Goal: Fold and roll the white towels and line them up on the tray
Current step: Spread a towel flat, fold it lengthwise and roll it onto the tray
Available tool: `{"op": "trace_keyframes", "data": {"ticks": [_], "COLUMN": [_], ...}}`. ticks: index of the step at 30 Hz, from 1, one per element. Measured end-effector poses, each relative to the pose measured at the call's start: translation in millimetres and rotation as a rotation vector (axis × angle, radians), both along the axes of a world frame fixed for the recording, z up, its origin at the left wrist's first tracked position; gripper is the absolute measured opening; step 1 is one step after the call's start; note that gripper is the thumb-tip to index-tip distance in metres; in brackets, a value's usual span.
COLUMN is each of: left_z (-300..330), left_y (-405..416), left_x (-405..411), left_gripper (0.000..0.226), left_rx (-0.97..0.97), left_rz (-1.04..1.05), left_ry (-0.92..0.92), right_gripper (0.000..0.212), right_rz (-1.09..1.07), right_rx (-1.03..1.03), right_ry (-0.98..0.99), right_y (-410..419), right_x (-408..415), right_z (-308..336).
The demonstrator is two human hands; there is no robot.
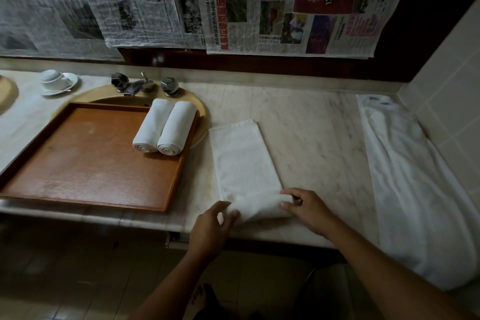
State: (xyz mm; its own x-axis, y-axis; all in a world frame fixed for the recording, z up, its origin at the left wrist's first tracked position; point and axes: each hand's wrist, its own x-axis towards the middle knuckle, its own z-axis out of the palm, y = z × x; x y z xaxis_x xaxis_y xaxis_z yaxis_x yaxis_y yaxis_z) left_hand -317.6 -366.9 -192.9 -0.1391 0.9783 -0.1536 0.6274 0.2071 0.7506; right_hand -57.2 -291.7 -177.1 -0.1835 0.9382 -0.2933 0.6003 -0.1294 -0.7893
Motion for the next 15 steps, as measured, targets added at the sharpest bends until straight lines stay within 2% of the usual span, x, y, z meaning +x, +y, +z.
{"op": "trace_keyframes", "data": {"ticks": [2, 6, 8, 11, 15], "left_z": [-1.5, 6.8, 10.8, 12.0, 7.8], "left_y": [9.0, 24.6, 27.7, 31.8, 26.9], "left_x": [-4.8, -9.4, -10.6, -7.7, -1.5], "left_gripper": [0.057, 0.039, 0.030, 0.018, 0.009], "left_rx": [-0.025, -0.050, 0.003, 0.138, 0.297], "left_rz": [0.000, 0.023, 0.063, -0.037, -0.160], "left_ry": [-0.037, 0.015, 0.094, 0.295, 0.484], "right_gripper": [0.032, 0.028, 0.029, 0.022, 0.010], "right_rz": [-0.058, -0.100, -0.080, -0.021, 0.091], "right_rx": [-0.050, -0.115, -0.074, 0.126, 0.547], "right_ry": [0.006, -0.095, -0.245, -0.465, -0.505], "right_y": [8.2, 27.7, 31.1, 22.9, -1.1], "right_x": [-3.7, -11.0, -11.4, -11.4, -18.7], "right_z": [4.9, 6.8, 7.3, 8.0, -7.9]}}
